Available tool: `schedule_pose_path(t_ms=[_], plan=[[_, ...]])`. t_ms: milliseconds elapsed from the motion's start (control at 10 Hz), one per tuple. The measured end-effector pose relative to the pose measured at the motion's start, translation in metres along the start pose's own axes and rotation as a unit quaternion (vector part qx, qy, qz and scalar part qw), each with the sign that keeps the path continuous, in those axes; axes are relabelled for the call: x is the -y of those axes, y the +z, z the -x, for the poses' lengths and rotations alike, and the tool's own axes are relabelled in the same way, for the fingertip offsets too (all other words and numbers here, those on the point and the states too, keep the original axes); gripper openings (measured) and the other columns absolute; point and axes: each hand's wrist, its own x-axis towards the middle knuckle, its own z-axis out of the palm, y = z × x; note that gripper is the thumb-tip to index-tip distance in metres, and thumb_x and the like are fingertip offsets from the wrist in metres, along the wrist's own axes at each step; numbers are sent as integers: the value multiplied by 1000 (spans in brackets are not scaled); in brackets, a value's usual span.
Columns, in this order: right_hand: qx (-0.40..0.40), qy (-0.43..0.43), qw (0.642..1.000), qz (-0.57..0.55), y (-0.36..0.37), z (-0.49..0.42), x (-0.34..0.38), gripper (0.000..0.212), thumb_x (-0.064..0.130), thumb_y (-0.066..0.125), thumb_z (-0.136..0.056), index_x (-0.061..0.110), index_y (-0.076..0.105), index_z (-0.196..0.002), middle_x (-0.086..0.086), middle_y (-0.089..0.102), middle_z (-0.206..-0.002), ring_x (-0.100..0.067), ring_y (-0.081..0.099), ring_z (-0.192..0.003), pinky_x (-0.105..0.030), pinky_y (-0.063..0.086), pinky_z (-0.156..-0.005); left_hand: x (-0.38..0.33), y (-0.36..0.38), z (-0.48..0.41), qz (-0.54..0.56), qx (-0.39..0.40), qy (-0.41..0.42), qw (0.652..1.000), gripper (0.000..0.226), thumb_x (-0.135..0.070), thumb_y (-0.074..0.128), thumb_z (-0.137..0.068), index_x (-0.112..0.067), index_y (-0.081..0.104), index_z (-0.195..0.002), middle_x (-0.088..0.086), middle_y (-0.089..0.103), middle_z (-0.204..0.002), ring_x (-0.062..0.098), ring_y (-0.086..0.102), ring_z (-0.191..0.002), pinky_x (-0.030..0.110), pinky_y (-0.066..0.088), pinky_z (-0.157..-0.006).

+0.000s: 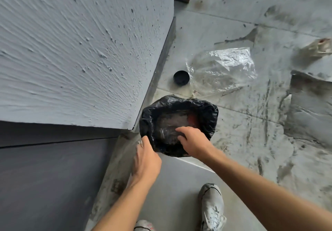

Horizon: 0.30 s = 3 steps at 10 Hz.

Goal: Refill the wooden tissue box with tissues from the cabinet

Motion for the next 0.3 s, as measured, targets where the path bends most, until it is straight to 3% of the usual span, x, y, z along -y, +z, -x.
schedule_pose_path(t_ms=[100,300], plan=[[-62,8,998,-21,-21,28,5,28,21,44,-96,23,63,-117,-1,66,-115,-24,60,-107,-40,50,-89,3,-22,21,-89,-25,24,995,21,-18,43,-97,-15,42,-118,10,54,-122,33,58,-111,42,46,-82],[-101,66,989,-80,-68,98,43,24,21,45,-92,24,68,-96,5,67,-79,-20,59,-72,-36,53,-72,6,-87,81,-164,15,77,983,29,-35,42,-99,-13,51,-115,7,61,-121,31,59,-113,39,45,-87]])
